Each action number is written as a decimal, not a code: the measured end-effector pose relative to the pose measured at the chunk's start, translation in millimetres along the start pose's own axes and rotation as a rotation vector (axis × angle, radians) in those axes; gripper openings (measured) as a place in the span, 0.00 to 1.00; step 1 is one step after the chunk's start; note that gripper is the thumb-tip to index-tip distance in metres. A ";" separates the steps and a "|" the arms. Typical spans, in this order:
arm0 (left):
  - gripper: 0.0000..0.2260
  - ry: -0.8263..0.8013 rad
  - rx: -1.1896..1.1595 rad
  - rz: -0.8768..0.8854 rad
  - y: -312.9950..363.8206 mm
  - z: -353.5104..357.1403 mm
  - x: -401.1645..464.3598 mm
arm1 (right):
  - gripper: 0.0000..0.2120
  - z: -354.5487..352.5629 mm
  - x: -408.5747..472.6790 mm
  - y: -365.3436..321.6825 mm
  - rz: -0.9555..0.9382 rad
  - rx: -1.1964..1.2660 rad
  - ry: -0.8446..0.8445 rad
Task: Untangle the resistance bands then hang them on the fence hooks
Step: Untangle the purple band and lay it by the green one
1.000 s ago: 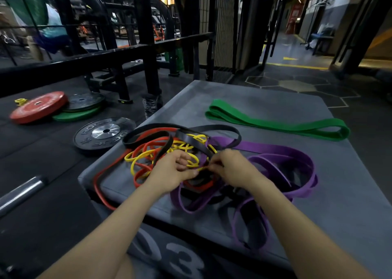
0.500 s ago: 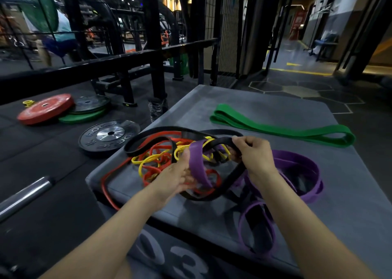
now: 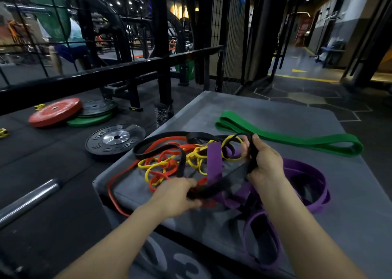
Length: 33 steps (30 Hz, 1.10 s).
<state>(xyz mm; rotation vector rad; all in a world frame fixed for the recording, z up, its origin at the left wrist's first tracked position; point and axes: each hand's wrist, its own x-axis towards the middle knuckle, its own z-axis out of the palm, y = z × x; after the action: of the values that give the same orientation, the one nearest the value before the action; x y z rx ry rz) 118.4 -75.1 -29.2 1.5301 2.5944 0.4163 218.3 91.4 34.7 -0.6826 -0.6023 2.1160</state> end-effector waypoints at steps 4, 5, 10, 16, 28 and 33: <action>0.11 0.433 -0.239 -0.216 -28.6 -31.1 0.2 | 0.12 -6.4 6.2 -6.0 -0.194 -0.207 -0.014; 0.11 0.516 -0.212 -0.252 -32.6 -44.5 0.2 | 0.14 -8.4 8.4 -5.9 -0.260 -0.337 -0.029; 0.14 0.671 -0.087 -0.121 -27.7 -121.0 24.8 | 0.14 -14.3 11.1 -5.7 -0.491 -1.267 -0.180; 0.11 0.544 -0.108 0.292 29.5 -184.7 77.5 | 0.18 41.0 -6.2 -40.5 -0.414 -1.069 -0.400; 0.20 0.338 -0.482 0.461 94.8 -157.2 125.4 | 0.07 61.8 -18.2 -98.6 -0.430 -0.820 -0.570; 0.21 -0.199 -0.385 0.296 62.6 -95.0 120.7 | 0.08 51.0 -9.7 -120.3 -0.585 -0.755 -0.443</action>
<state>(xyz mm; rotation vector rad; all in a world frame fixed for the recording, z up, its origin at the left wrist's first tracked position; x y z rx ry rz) 90.8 41.3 85.7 1.7084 1.9997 0.7015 256.8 141.1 149.7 -0.3397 -1.6668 1.4495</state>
